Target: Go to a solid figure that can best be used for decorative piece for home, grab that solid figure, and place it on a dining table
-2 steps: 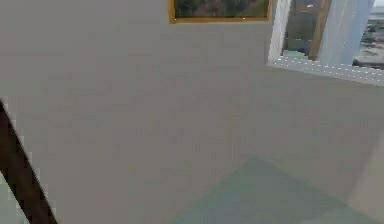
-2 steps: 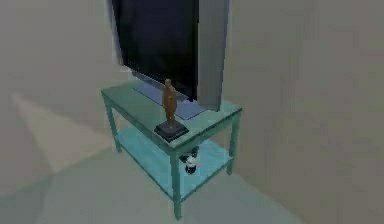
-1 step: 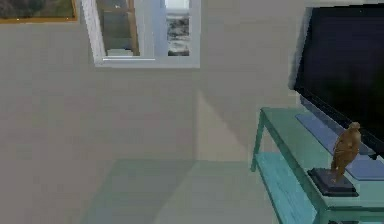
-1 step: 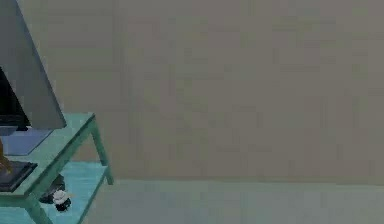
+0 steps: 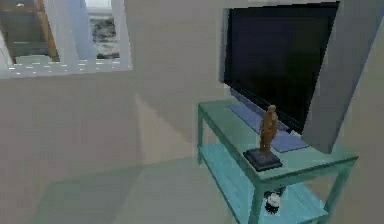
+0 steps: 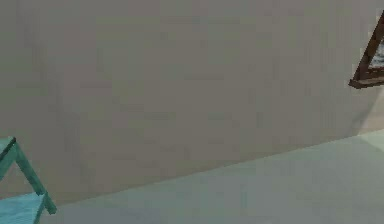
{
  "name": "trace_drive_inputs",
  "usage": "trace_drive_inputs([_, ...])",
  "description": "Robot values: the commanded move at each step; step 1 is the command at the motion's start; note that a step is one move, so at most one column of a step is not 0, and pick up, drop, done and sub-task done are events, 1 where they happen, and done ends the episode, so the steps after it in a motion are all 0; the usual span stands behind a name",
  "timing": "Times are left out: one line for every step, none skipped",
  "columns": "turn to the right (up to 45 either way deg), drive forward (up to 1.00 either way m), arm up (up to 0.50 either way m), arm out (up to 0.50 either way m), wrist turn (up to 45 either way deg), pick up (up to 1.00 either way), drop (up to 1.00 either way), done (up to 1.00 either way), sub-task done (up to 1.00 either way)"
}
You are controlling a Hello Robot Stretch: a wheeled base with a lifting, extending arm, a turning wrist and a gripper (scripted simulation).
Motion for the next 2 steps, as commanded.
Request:
trace_drive_inputs([0.0, 0.3, 0.0, 0.0, 0.0, 0.0, 0.0, 0.0, 0.0])
trace_drive_inputs([-45.0, 0.0, 0.0, 0.0, 0.0, 0.0, 0.0, 0.0, 0.0])
